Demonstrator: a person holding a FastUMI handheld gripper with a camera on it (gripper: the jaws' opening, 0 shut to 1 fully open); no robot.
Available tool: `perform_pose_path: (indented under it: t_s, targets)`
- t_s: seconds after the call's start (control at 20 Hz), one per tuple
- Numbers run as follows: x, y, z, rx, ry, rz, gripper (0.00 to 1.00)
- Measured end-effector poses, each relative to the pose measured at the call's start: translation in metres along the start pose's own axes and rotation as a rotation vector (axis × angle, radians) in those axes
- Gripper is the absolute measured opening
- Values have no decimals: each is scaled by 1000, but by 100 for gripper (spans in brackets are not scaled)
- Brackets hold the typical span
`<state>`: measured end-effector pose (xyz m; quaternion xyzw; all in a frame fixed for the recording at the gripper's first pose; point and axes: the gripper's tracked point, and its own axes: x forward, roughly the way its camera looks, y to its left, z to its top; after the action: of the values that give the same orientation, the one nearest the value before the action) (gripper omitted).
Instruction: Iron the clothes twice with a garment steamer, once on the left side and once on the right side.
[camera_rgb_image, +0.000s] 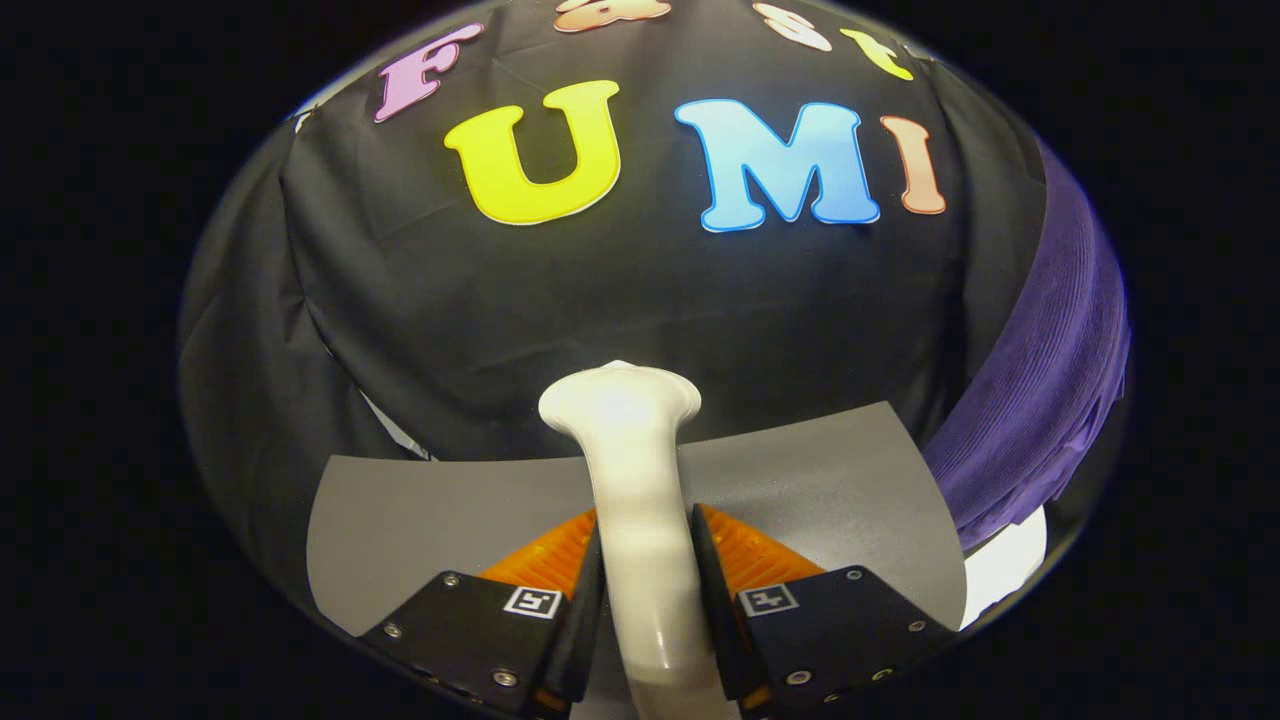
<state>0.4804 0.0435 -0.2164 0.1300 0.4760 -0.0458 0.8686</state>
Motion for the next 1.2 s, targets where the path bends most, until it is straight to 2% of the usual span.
perform_pose_path:
  t_s: [0.2, 0.45, 0.95, 1.2]
  targets:
    - [-16, 2, 3, -23, -53, -1, 42]
    - [-61, 1, 2, -15, -215, 29, 37]
    - [-216, -25, -2, -66, -557, 71, 36]
    - [-262, -58, -45, -110, -657, 60, 36]
